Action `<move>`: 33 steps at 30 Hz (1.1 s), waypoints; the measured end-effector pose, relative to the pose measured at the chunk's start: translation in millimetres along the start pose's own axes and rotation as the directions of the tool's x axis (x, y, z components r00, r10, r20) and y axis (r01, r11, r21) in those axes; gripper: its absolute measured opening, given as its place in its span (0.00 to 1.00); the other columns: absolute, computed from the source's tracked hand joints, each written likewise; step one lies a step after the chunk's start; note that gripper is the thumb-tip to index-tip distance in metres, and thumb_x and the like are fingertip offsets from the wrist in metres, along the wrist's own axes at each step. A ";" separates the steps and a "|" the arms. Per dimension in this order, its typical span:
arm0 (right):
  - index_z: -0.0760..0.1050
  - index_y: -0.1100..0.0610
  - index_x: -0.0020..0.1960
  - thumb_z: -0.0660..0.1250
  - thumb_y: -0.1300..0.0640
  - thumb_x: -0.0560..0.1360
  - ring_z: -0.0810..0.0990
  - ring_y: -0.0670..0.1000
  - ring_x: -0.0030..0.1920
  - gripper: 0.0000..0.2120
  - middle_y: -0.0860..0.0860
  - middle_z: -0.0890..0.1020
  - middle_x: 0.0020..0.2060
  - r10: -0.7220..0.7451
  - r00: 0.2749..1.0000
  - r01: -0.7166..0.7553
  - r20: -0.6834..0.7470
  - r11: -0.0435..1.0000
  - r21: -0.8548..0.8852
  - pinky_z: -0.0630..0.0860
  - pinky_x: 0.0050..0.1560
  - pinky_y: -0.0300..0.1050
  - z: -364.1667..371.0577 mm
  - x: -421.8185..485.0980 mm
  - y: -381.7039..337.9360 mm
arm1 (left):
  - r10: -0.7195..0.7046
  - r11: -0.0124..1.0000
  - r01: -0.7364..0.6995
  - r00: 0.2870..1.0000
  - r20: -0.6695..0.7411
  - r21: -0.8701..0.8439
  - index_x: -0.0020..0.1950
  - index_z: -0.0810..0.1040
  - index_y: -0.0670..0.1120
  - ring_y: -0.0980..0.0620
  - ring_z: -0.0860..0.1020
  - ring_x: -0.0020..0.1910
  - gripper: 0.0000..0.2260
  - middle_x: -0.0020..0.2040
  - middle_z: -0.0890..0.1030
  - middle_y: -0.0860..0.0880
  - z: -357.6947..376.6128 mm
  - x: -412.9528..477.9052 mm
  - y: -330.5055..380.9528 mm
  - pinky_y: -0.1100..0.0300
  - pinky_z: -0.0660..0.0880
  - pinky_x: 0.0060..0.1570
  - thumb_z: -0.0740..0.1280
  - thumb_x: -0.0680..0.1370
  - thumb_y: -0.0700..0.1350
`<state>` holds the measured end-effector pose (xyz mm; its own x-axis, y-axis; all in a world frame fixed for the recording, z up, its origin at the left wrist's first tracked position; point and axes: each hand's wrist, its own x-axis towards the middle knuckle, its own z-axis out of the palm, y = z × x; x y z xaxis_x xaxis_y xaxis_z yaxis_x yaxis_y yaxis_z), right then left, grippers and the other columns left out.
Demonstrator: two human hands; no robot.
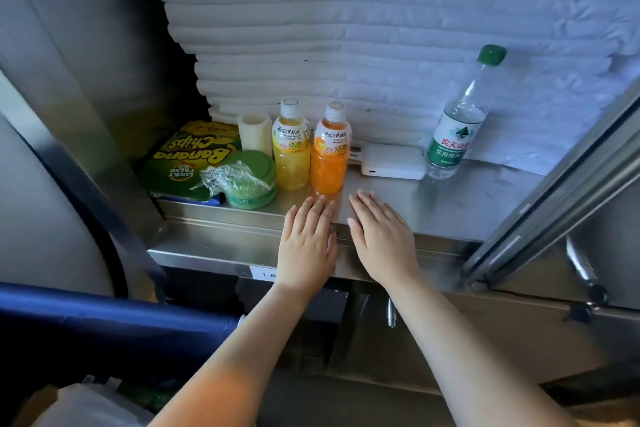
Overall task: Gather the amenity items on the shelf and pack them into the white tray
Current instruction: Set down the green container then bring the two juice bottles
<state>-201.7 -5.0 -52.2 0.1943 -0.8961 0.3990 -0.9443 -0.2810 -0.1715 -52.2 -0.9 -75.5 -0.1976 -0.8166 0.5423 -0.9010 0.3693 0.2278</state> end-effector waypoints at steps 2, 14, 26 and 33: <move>0.64 0.57 0.73 0.57 0.49 0.80 0.63 0.53 0.73 0.24 0.53 0.66 0.72 -0.020 0.998 0.020 0.052 1.000 -0.017 0.55 0.73 0.47 -3.3 -13.5 3.6 | -0.029 1.000 0.028 0.999 0.040 0.010 0.68 0.72 0.42 0.44 0.68 0.68 0.24 0.68 0.72 0.44 -4.9 -4.3 6.0 0.45 0.61 0.69 0.69 0.72 0.44; 0.65 0.59 0.72 0.64 0.47 0.76 0.62 0.55 0.73 0.29 0.54 0.63 0.73 0.157 0.980 -0.154 0.119 0.987 -0.036 0.58 0.71 0.50 -77.3 -254.2 81.0 | -0.039 0.975 0.099 0.957 0.287 -0.199 0.75 0.60 0.49 0.48 0.51 0.76 0.24 0.76 0.59 0.48 4.6 -130.2 166.1 0.52 0.48 0.73 0.59 0.80 0.50; 0.71 0.62 0.67 0.72 0.51 0.71 0.71 0.58 0.67 0.28 0.59 0.73 0.66 0.700 0.670 -0.735 -0.247 0.672 -0.089 0.68 0.66 0.53 -242.1 -509.1 197.0 | 0.645 0.693 -0.456 0.738 0.198 -0.558 0.71 0.67 0.48 0.48 0.62 0.73 0.22 0.72 0.66 0.48 -12.5 -202.4 486.6 0.53 0.59 0.69 0.62 0.78 0.52; 0.59 0.58 0.74 0.57 0.43 0.79 0.59 0.53 0.74 0.29 0.54 0.63 0.73 0.855 0.351 -0.935 -0.382 0.341 -0.095 0.57 0.73 0.48 -294.2 -663.8 219.7 | 0.879 0.390 -0.575 0.465 0.105 -0.719 0.72 0.66 0.48 0.48 0.60 0.73 0.23 0.73 0.64 0.47 -16.8 -275.8 642.0 0.52 0.59 0.70 0.62 0.78 0.51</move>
<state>-616.3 629.1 -89.7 -0.8408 -0.4236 0.3370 -0.5290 0.7750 -0.3456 -569.7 468.9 -65.3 -0.9246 -0.1016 0.3671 0.0398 0.9328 0.3581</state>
